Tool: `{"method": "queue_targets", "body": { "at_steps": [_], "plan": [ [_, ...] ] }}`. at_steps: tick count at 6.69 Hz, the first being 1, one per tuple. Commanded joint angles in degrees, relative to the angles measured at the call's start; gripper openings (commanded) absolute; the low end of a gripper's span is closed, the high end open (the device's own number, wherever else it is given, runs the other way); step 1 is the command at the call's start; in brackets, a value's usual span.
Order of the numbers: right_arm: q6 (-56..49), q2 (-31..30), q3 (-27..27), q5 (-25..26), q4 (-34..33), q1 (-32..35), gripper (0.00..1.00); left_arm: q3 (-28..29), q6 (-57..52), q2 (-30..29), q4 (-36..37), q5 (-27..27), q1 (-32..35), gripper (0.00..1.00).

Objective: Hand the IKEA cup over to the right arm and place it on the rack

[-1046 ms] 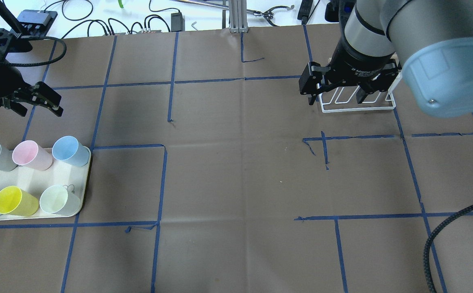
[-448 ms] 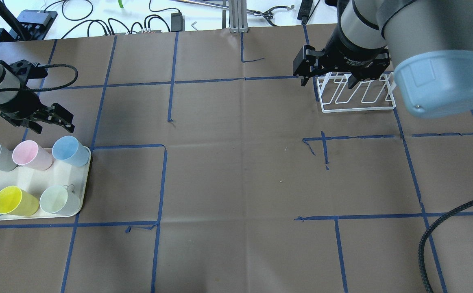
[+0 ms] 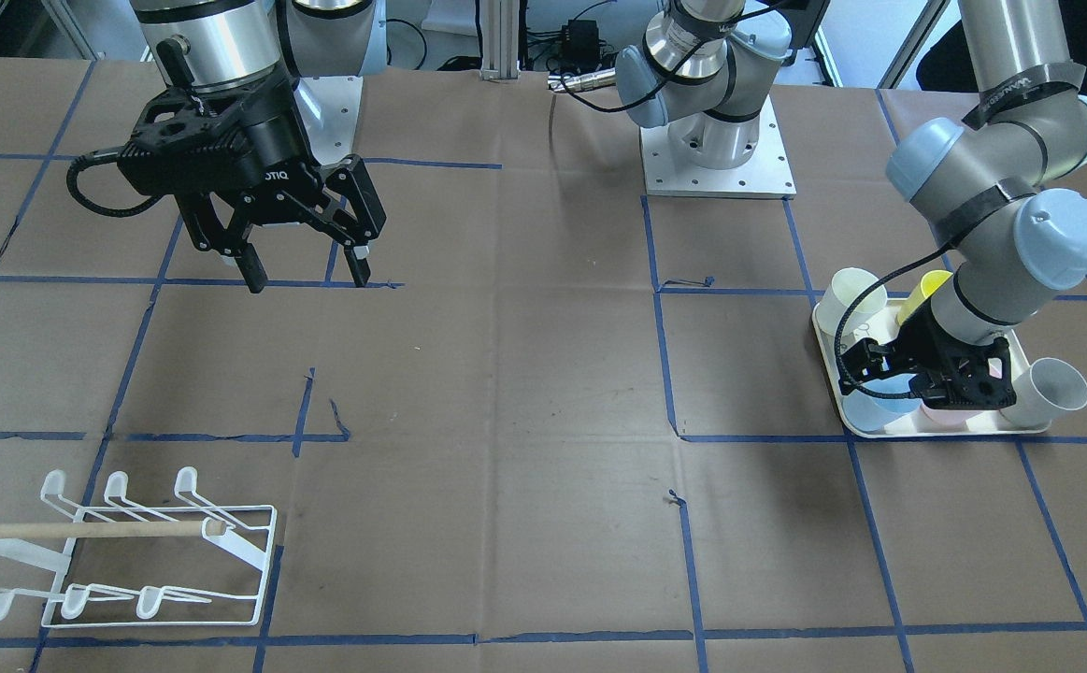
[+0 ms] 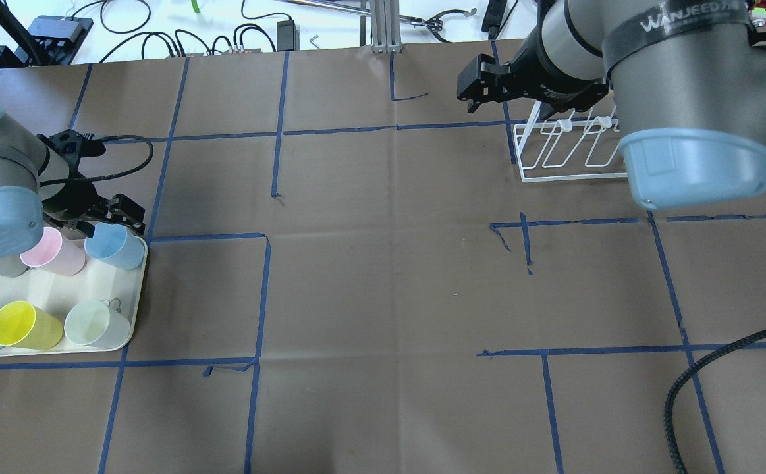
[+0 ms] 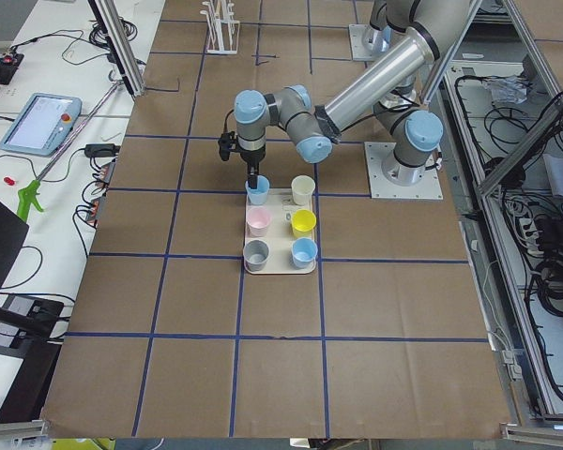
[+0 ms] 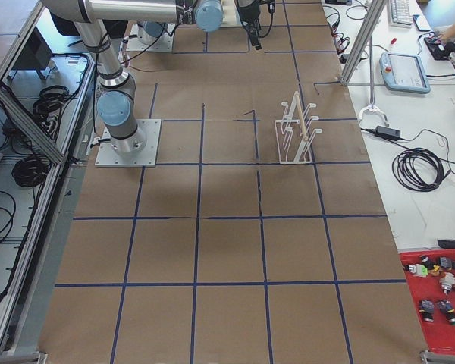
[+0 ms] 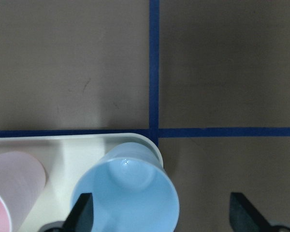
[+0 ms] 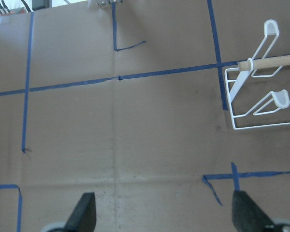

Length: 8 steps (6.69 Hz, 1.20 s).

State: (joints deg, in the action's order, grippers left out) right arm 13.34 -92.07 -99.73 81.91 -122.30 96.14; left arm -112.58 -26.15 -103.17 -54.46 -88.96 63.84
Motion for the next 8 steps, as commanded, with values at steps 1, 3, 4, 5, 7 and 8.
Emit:
{"method": "queue_targets", "body": {
  "at_steps": [1, 3, 4, 5, 7, 8],
  "plan": [
    [7.12, -0.47, -4.31, -3.33, -11.51, 0.09, 1.00, -1.15, 0.04, -1.15, 1.02, -0.07, 0.05, 1.00],
    [13.51, -0.04, -5.46, -6.30, -18.28, 0.36, 1.00, -1.15, -0.74, -0.81, 0.85, -0.76, -0.12, 0.62],
    [16.69, 0.31, -7.04, -7.37, -24.24, 0.36, 1.00, -0.97, -0.75, -0.81, 0.67, -0.95, -0.21, 0.26],
    [17.94, 0.23, -9.92, -9.82, -31.26, 0.36, 1.00, -1.06, -0.57, -0.81, 0.67, -0.86, -0.21, 0.07],
    [26.08, 0.14, -14.33, -10.98, -42.09, 0.45, 1.00, 0.17, -1.10, -0.46, 0.23, -0.77, -0.73, 0.00],
    [31.09, 0.14, -16.09, -12.29, -45.28, 0.53, 1.00, 0.17, -0.75, 0.59, -0.03, -0.68, -0.65, 0.00]
  ]
}}
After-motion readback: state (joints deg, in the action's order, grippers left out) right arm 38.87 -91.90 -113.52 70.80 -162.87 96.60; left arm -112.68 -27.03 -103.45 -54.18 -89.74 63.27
